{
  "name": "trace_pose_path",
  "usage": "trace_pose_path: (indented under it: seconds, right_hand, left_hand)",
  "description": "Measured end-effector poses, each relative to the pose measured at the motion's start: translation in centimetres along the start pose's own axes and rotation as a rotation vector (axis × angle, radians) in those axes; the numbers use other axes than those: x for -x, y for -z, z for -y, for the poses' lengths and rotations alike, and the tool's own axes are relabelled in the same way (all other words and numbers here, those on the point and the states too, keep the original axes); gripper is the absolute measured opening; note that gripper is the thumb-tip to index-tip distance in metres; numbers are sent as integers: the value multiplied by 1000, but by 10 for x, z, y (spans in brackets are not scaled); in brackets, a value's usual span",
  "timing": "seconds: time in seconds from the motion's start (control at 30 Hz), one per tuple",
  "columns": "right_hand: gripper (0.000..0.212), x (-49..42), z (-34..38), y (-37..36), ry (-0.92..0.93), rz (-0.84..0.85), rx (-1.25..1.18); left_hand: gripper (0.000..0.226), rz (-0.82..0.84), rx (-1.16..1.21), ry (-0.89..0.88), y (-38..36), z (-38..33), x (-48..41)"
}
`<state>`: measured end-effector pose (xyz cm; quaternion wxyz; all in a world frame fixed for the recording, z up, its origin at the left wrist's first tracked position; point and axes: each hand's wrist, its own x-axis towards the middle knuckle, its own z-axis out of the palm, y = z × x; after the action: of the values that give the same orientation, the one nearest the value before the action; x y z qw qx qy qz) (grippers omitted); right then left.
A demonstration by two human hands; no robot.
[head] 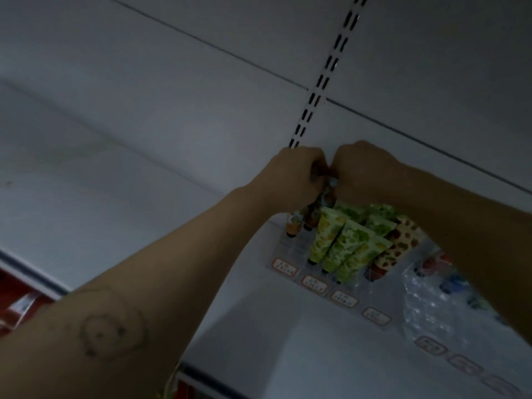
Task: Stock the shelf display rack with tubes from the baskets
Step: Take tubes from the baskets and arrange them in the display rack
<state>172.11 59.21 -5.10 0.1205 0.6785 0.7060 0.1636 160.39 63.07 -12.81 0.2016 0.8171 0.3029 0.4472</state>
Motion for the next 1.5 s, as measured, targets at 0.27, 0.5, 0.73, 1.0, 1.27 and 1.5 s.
trace_pose_path:
  seconds: [0.27,0.5,0.73,1.0,1.27,1.5]
  right_hand:
    - [30,9,-4,13,-53,125,-31]
    - [50,72,-27,37,-38,-98,-369]
    - [63,183,-29,30,-106,-157,-349]
    - [55,330,21,-42,-81,-114,-470]
    - [55,403,99,-185,-16,435,-581]
    - [28,403,137,-264,30,740,-585]
  left_hand:
    - [17,105,20,77,9,-11,8]
    - [44,244,-270,61,21,-29,22]
    - [42,248,-696,-167,60,-101,76]
    - [56,541,-722,-307,22,-170,202]
    - [39,951,-664,-168,-52,-151,334]
    - [36,1281,-749,165,-100,-83,395]
